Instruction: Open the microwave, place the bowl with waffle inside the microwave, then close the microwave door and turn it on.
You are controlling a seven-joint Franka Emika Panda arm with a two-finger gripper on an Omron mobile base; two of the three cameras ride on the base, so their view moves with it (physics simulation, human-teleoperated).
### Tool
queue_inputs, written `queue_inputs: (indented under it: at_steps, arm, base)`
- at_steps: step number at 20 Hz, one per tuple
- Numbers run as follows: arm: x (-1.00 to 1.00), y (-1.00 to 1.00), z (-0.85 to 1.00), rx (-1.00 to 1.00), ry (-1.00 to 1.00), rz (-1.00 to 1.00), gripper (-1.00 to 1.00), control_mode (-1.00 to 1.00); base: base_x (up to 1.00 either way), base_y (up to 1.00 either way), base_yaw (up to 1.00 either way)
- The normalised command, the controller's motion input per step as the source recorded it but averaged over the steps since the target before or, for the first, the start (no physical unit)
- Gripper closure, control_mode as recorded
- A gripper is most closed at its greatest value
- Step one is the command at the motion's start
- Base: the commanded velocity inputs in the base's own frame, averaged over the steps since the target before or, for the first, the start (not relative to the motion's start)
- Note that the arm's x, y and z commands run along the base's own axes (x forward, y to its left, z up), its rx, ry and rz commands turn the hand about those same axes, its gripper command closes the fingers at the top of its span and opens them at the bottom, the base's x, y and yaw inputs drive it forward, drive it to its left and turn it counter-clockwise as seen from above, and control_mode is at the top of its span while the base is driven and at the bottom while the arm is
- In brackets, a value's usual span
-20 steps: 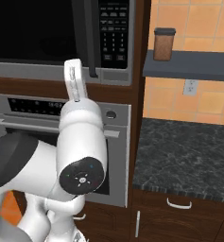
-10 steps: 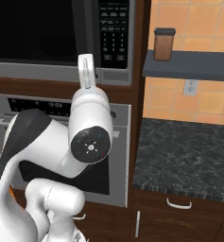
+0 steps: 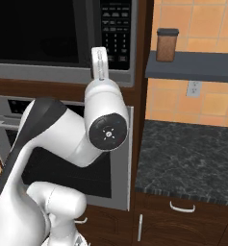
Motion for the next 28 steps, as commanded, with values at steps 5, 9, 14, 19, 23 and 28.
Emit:
queue_inputs:
  at_steps: [5,9,14,19,23,28]
  arm:
    - [0.31,0.0,0.05,0.0,0.0,0.0,1.0,-1.0]
    - [0.43,0.0,0.03,0.0,0.0,0.0,1.0,-1.0]
    - [0.42,0.0,0.0,0.0,0.0,0.0,1.0,-1.0]
    - [0.47,0.03,0.0,0.0,0.0,0.0,1.0,-1.0]
    - [0.54,0.03,0.0,0.0,0.01,0.0,1.0,-1.0]
    - [0.46,0.04,-0.03,0.0,0.0,0.0,1.0,-1.0]
  base:
    - [0.0,0.0,0.0]
    - [0.0,0.0,0.0]
    - [0.0,0.0,0.0]
    - [0.0,0.0,0.0]
    - [0.0,0.0,0.0]
    - [0.0,0.0,0.0]
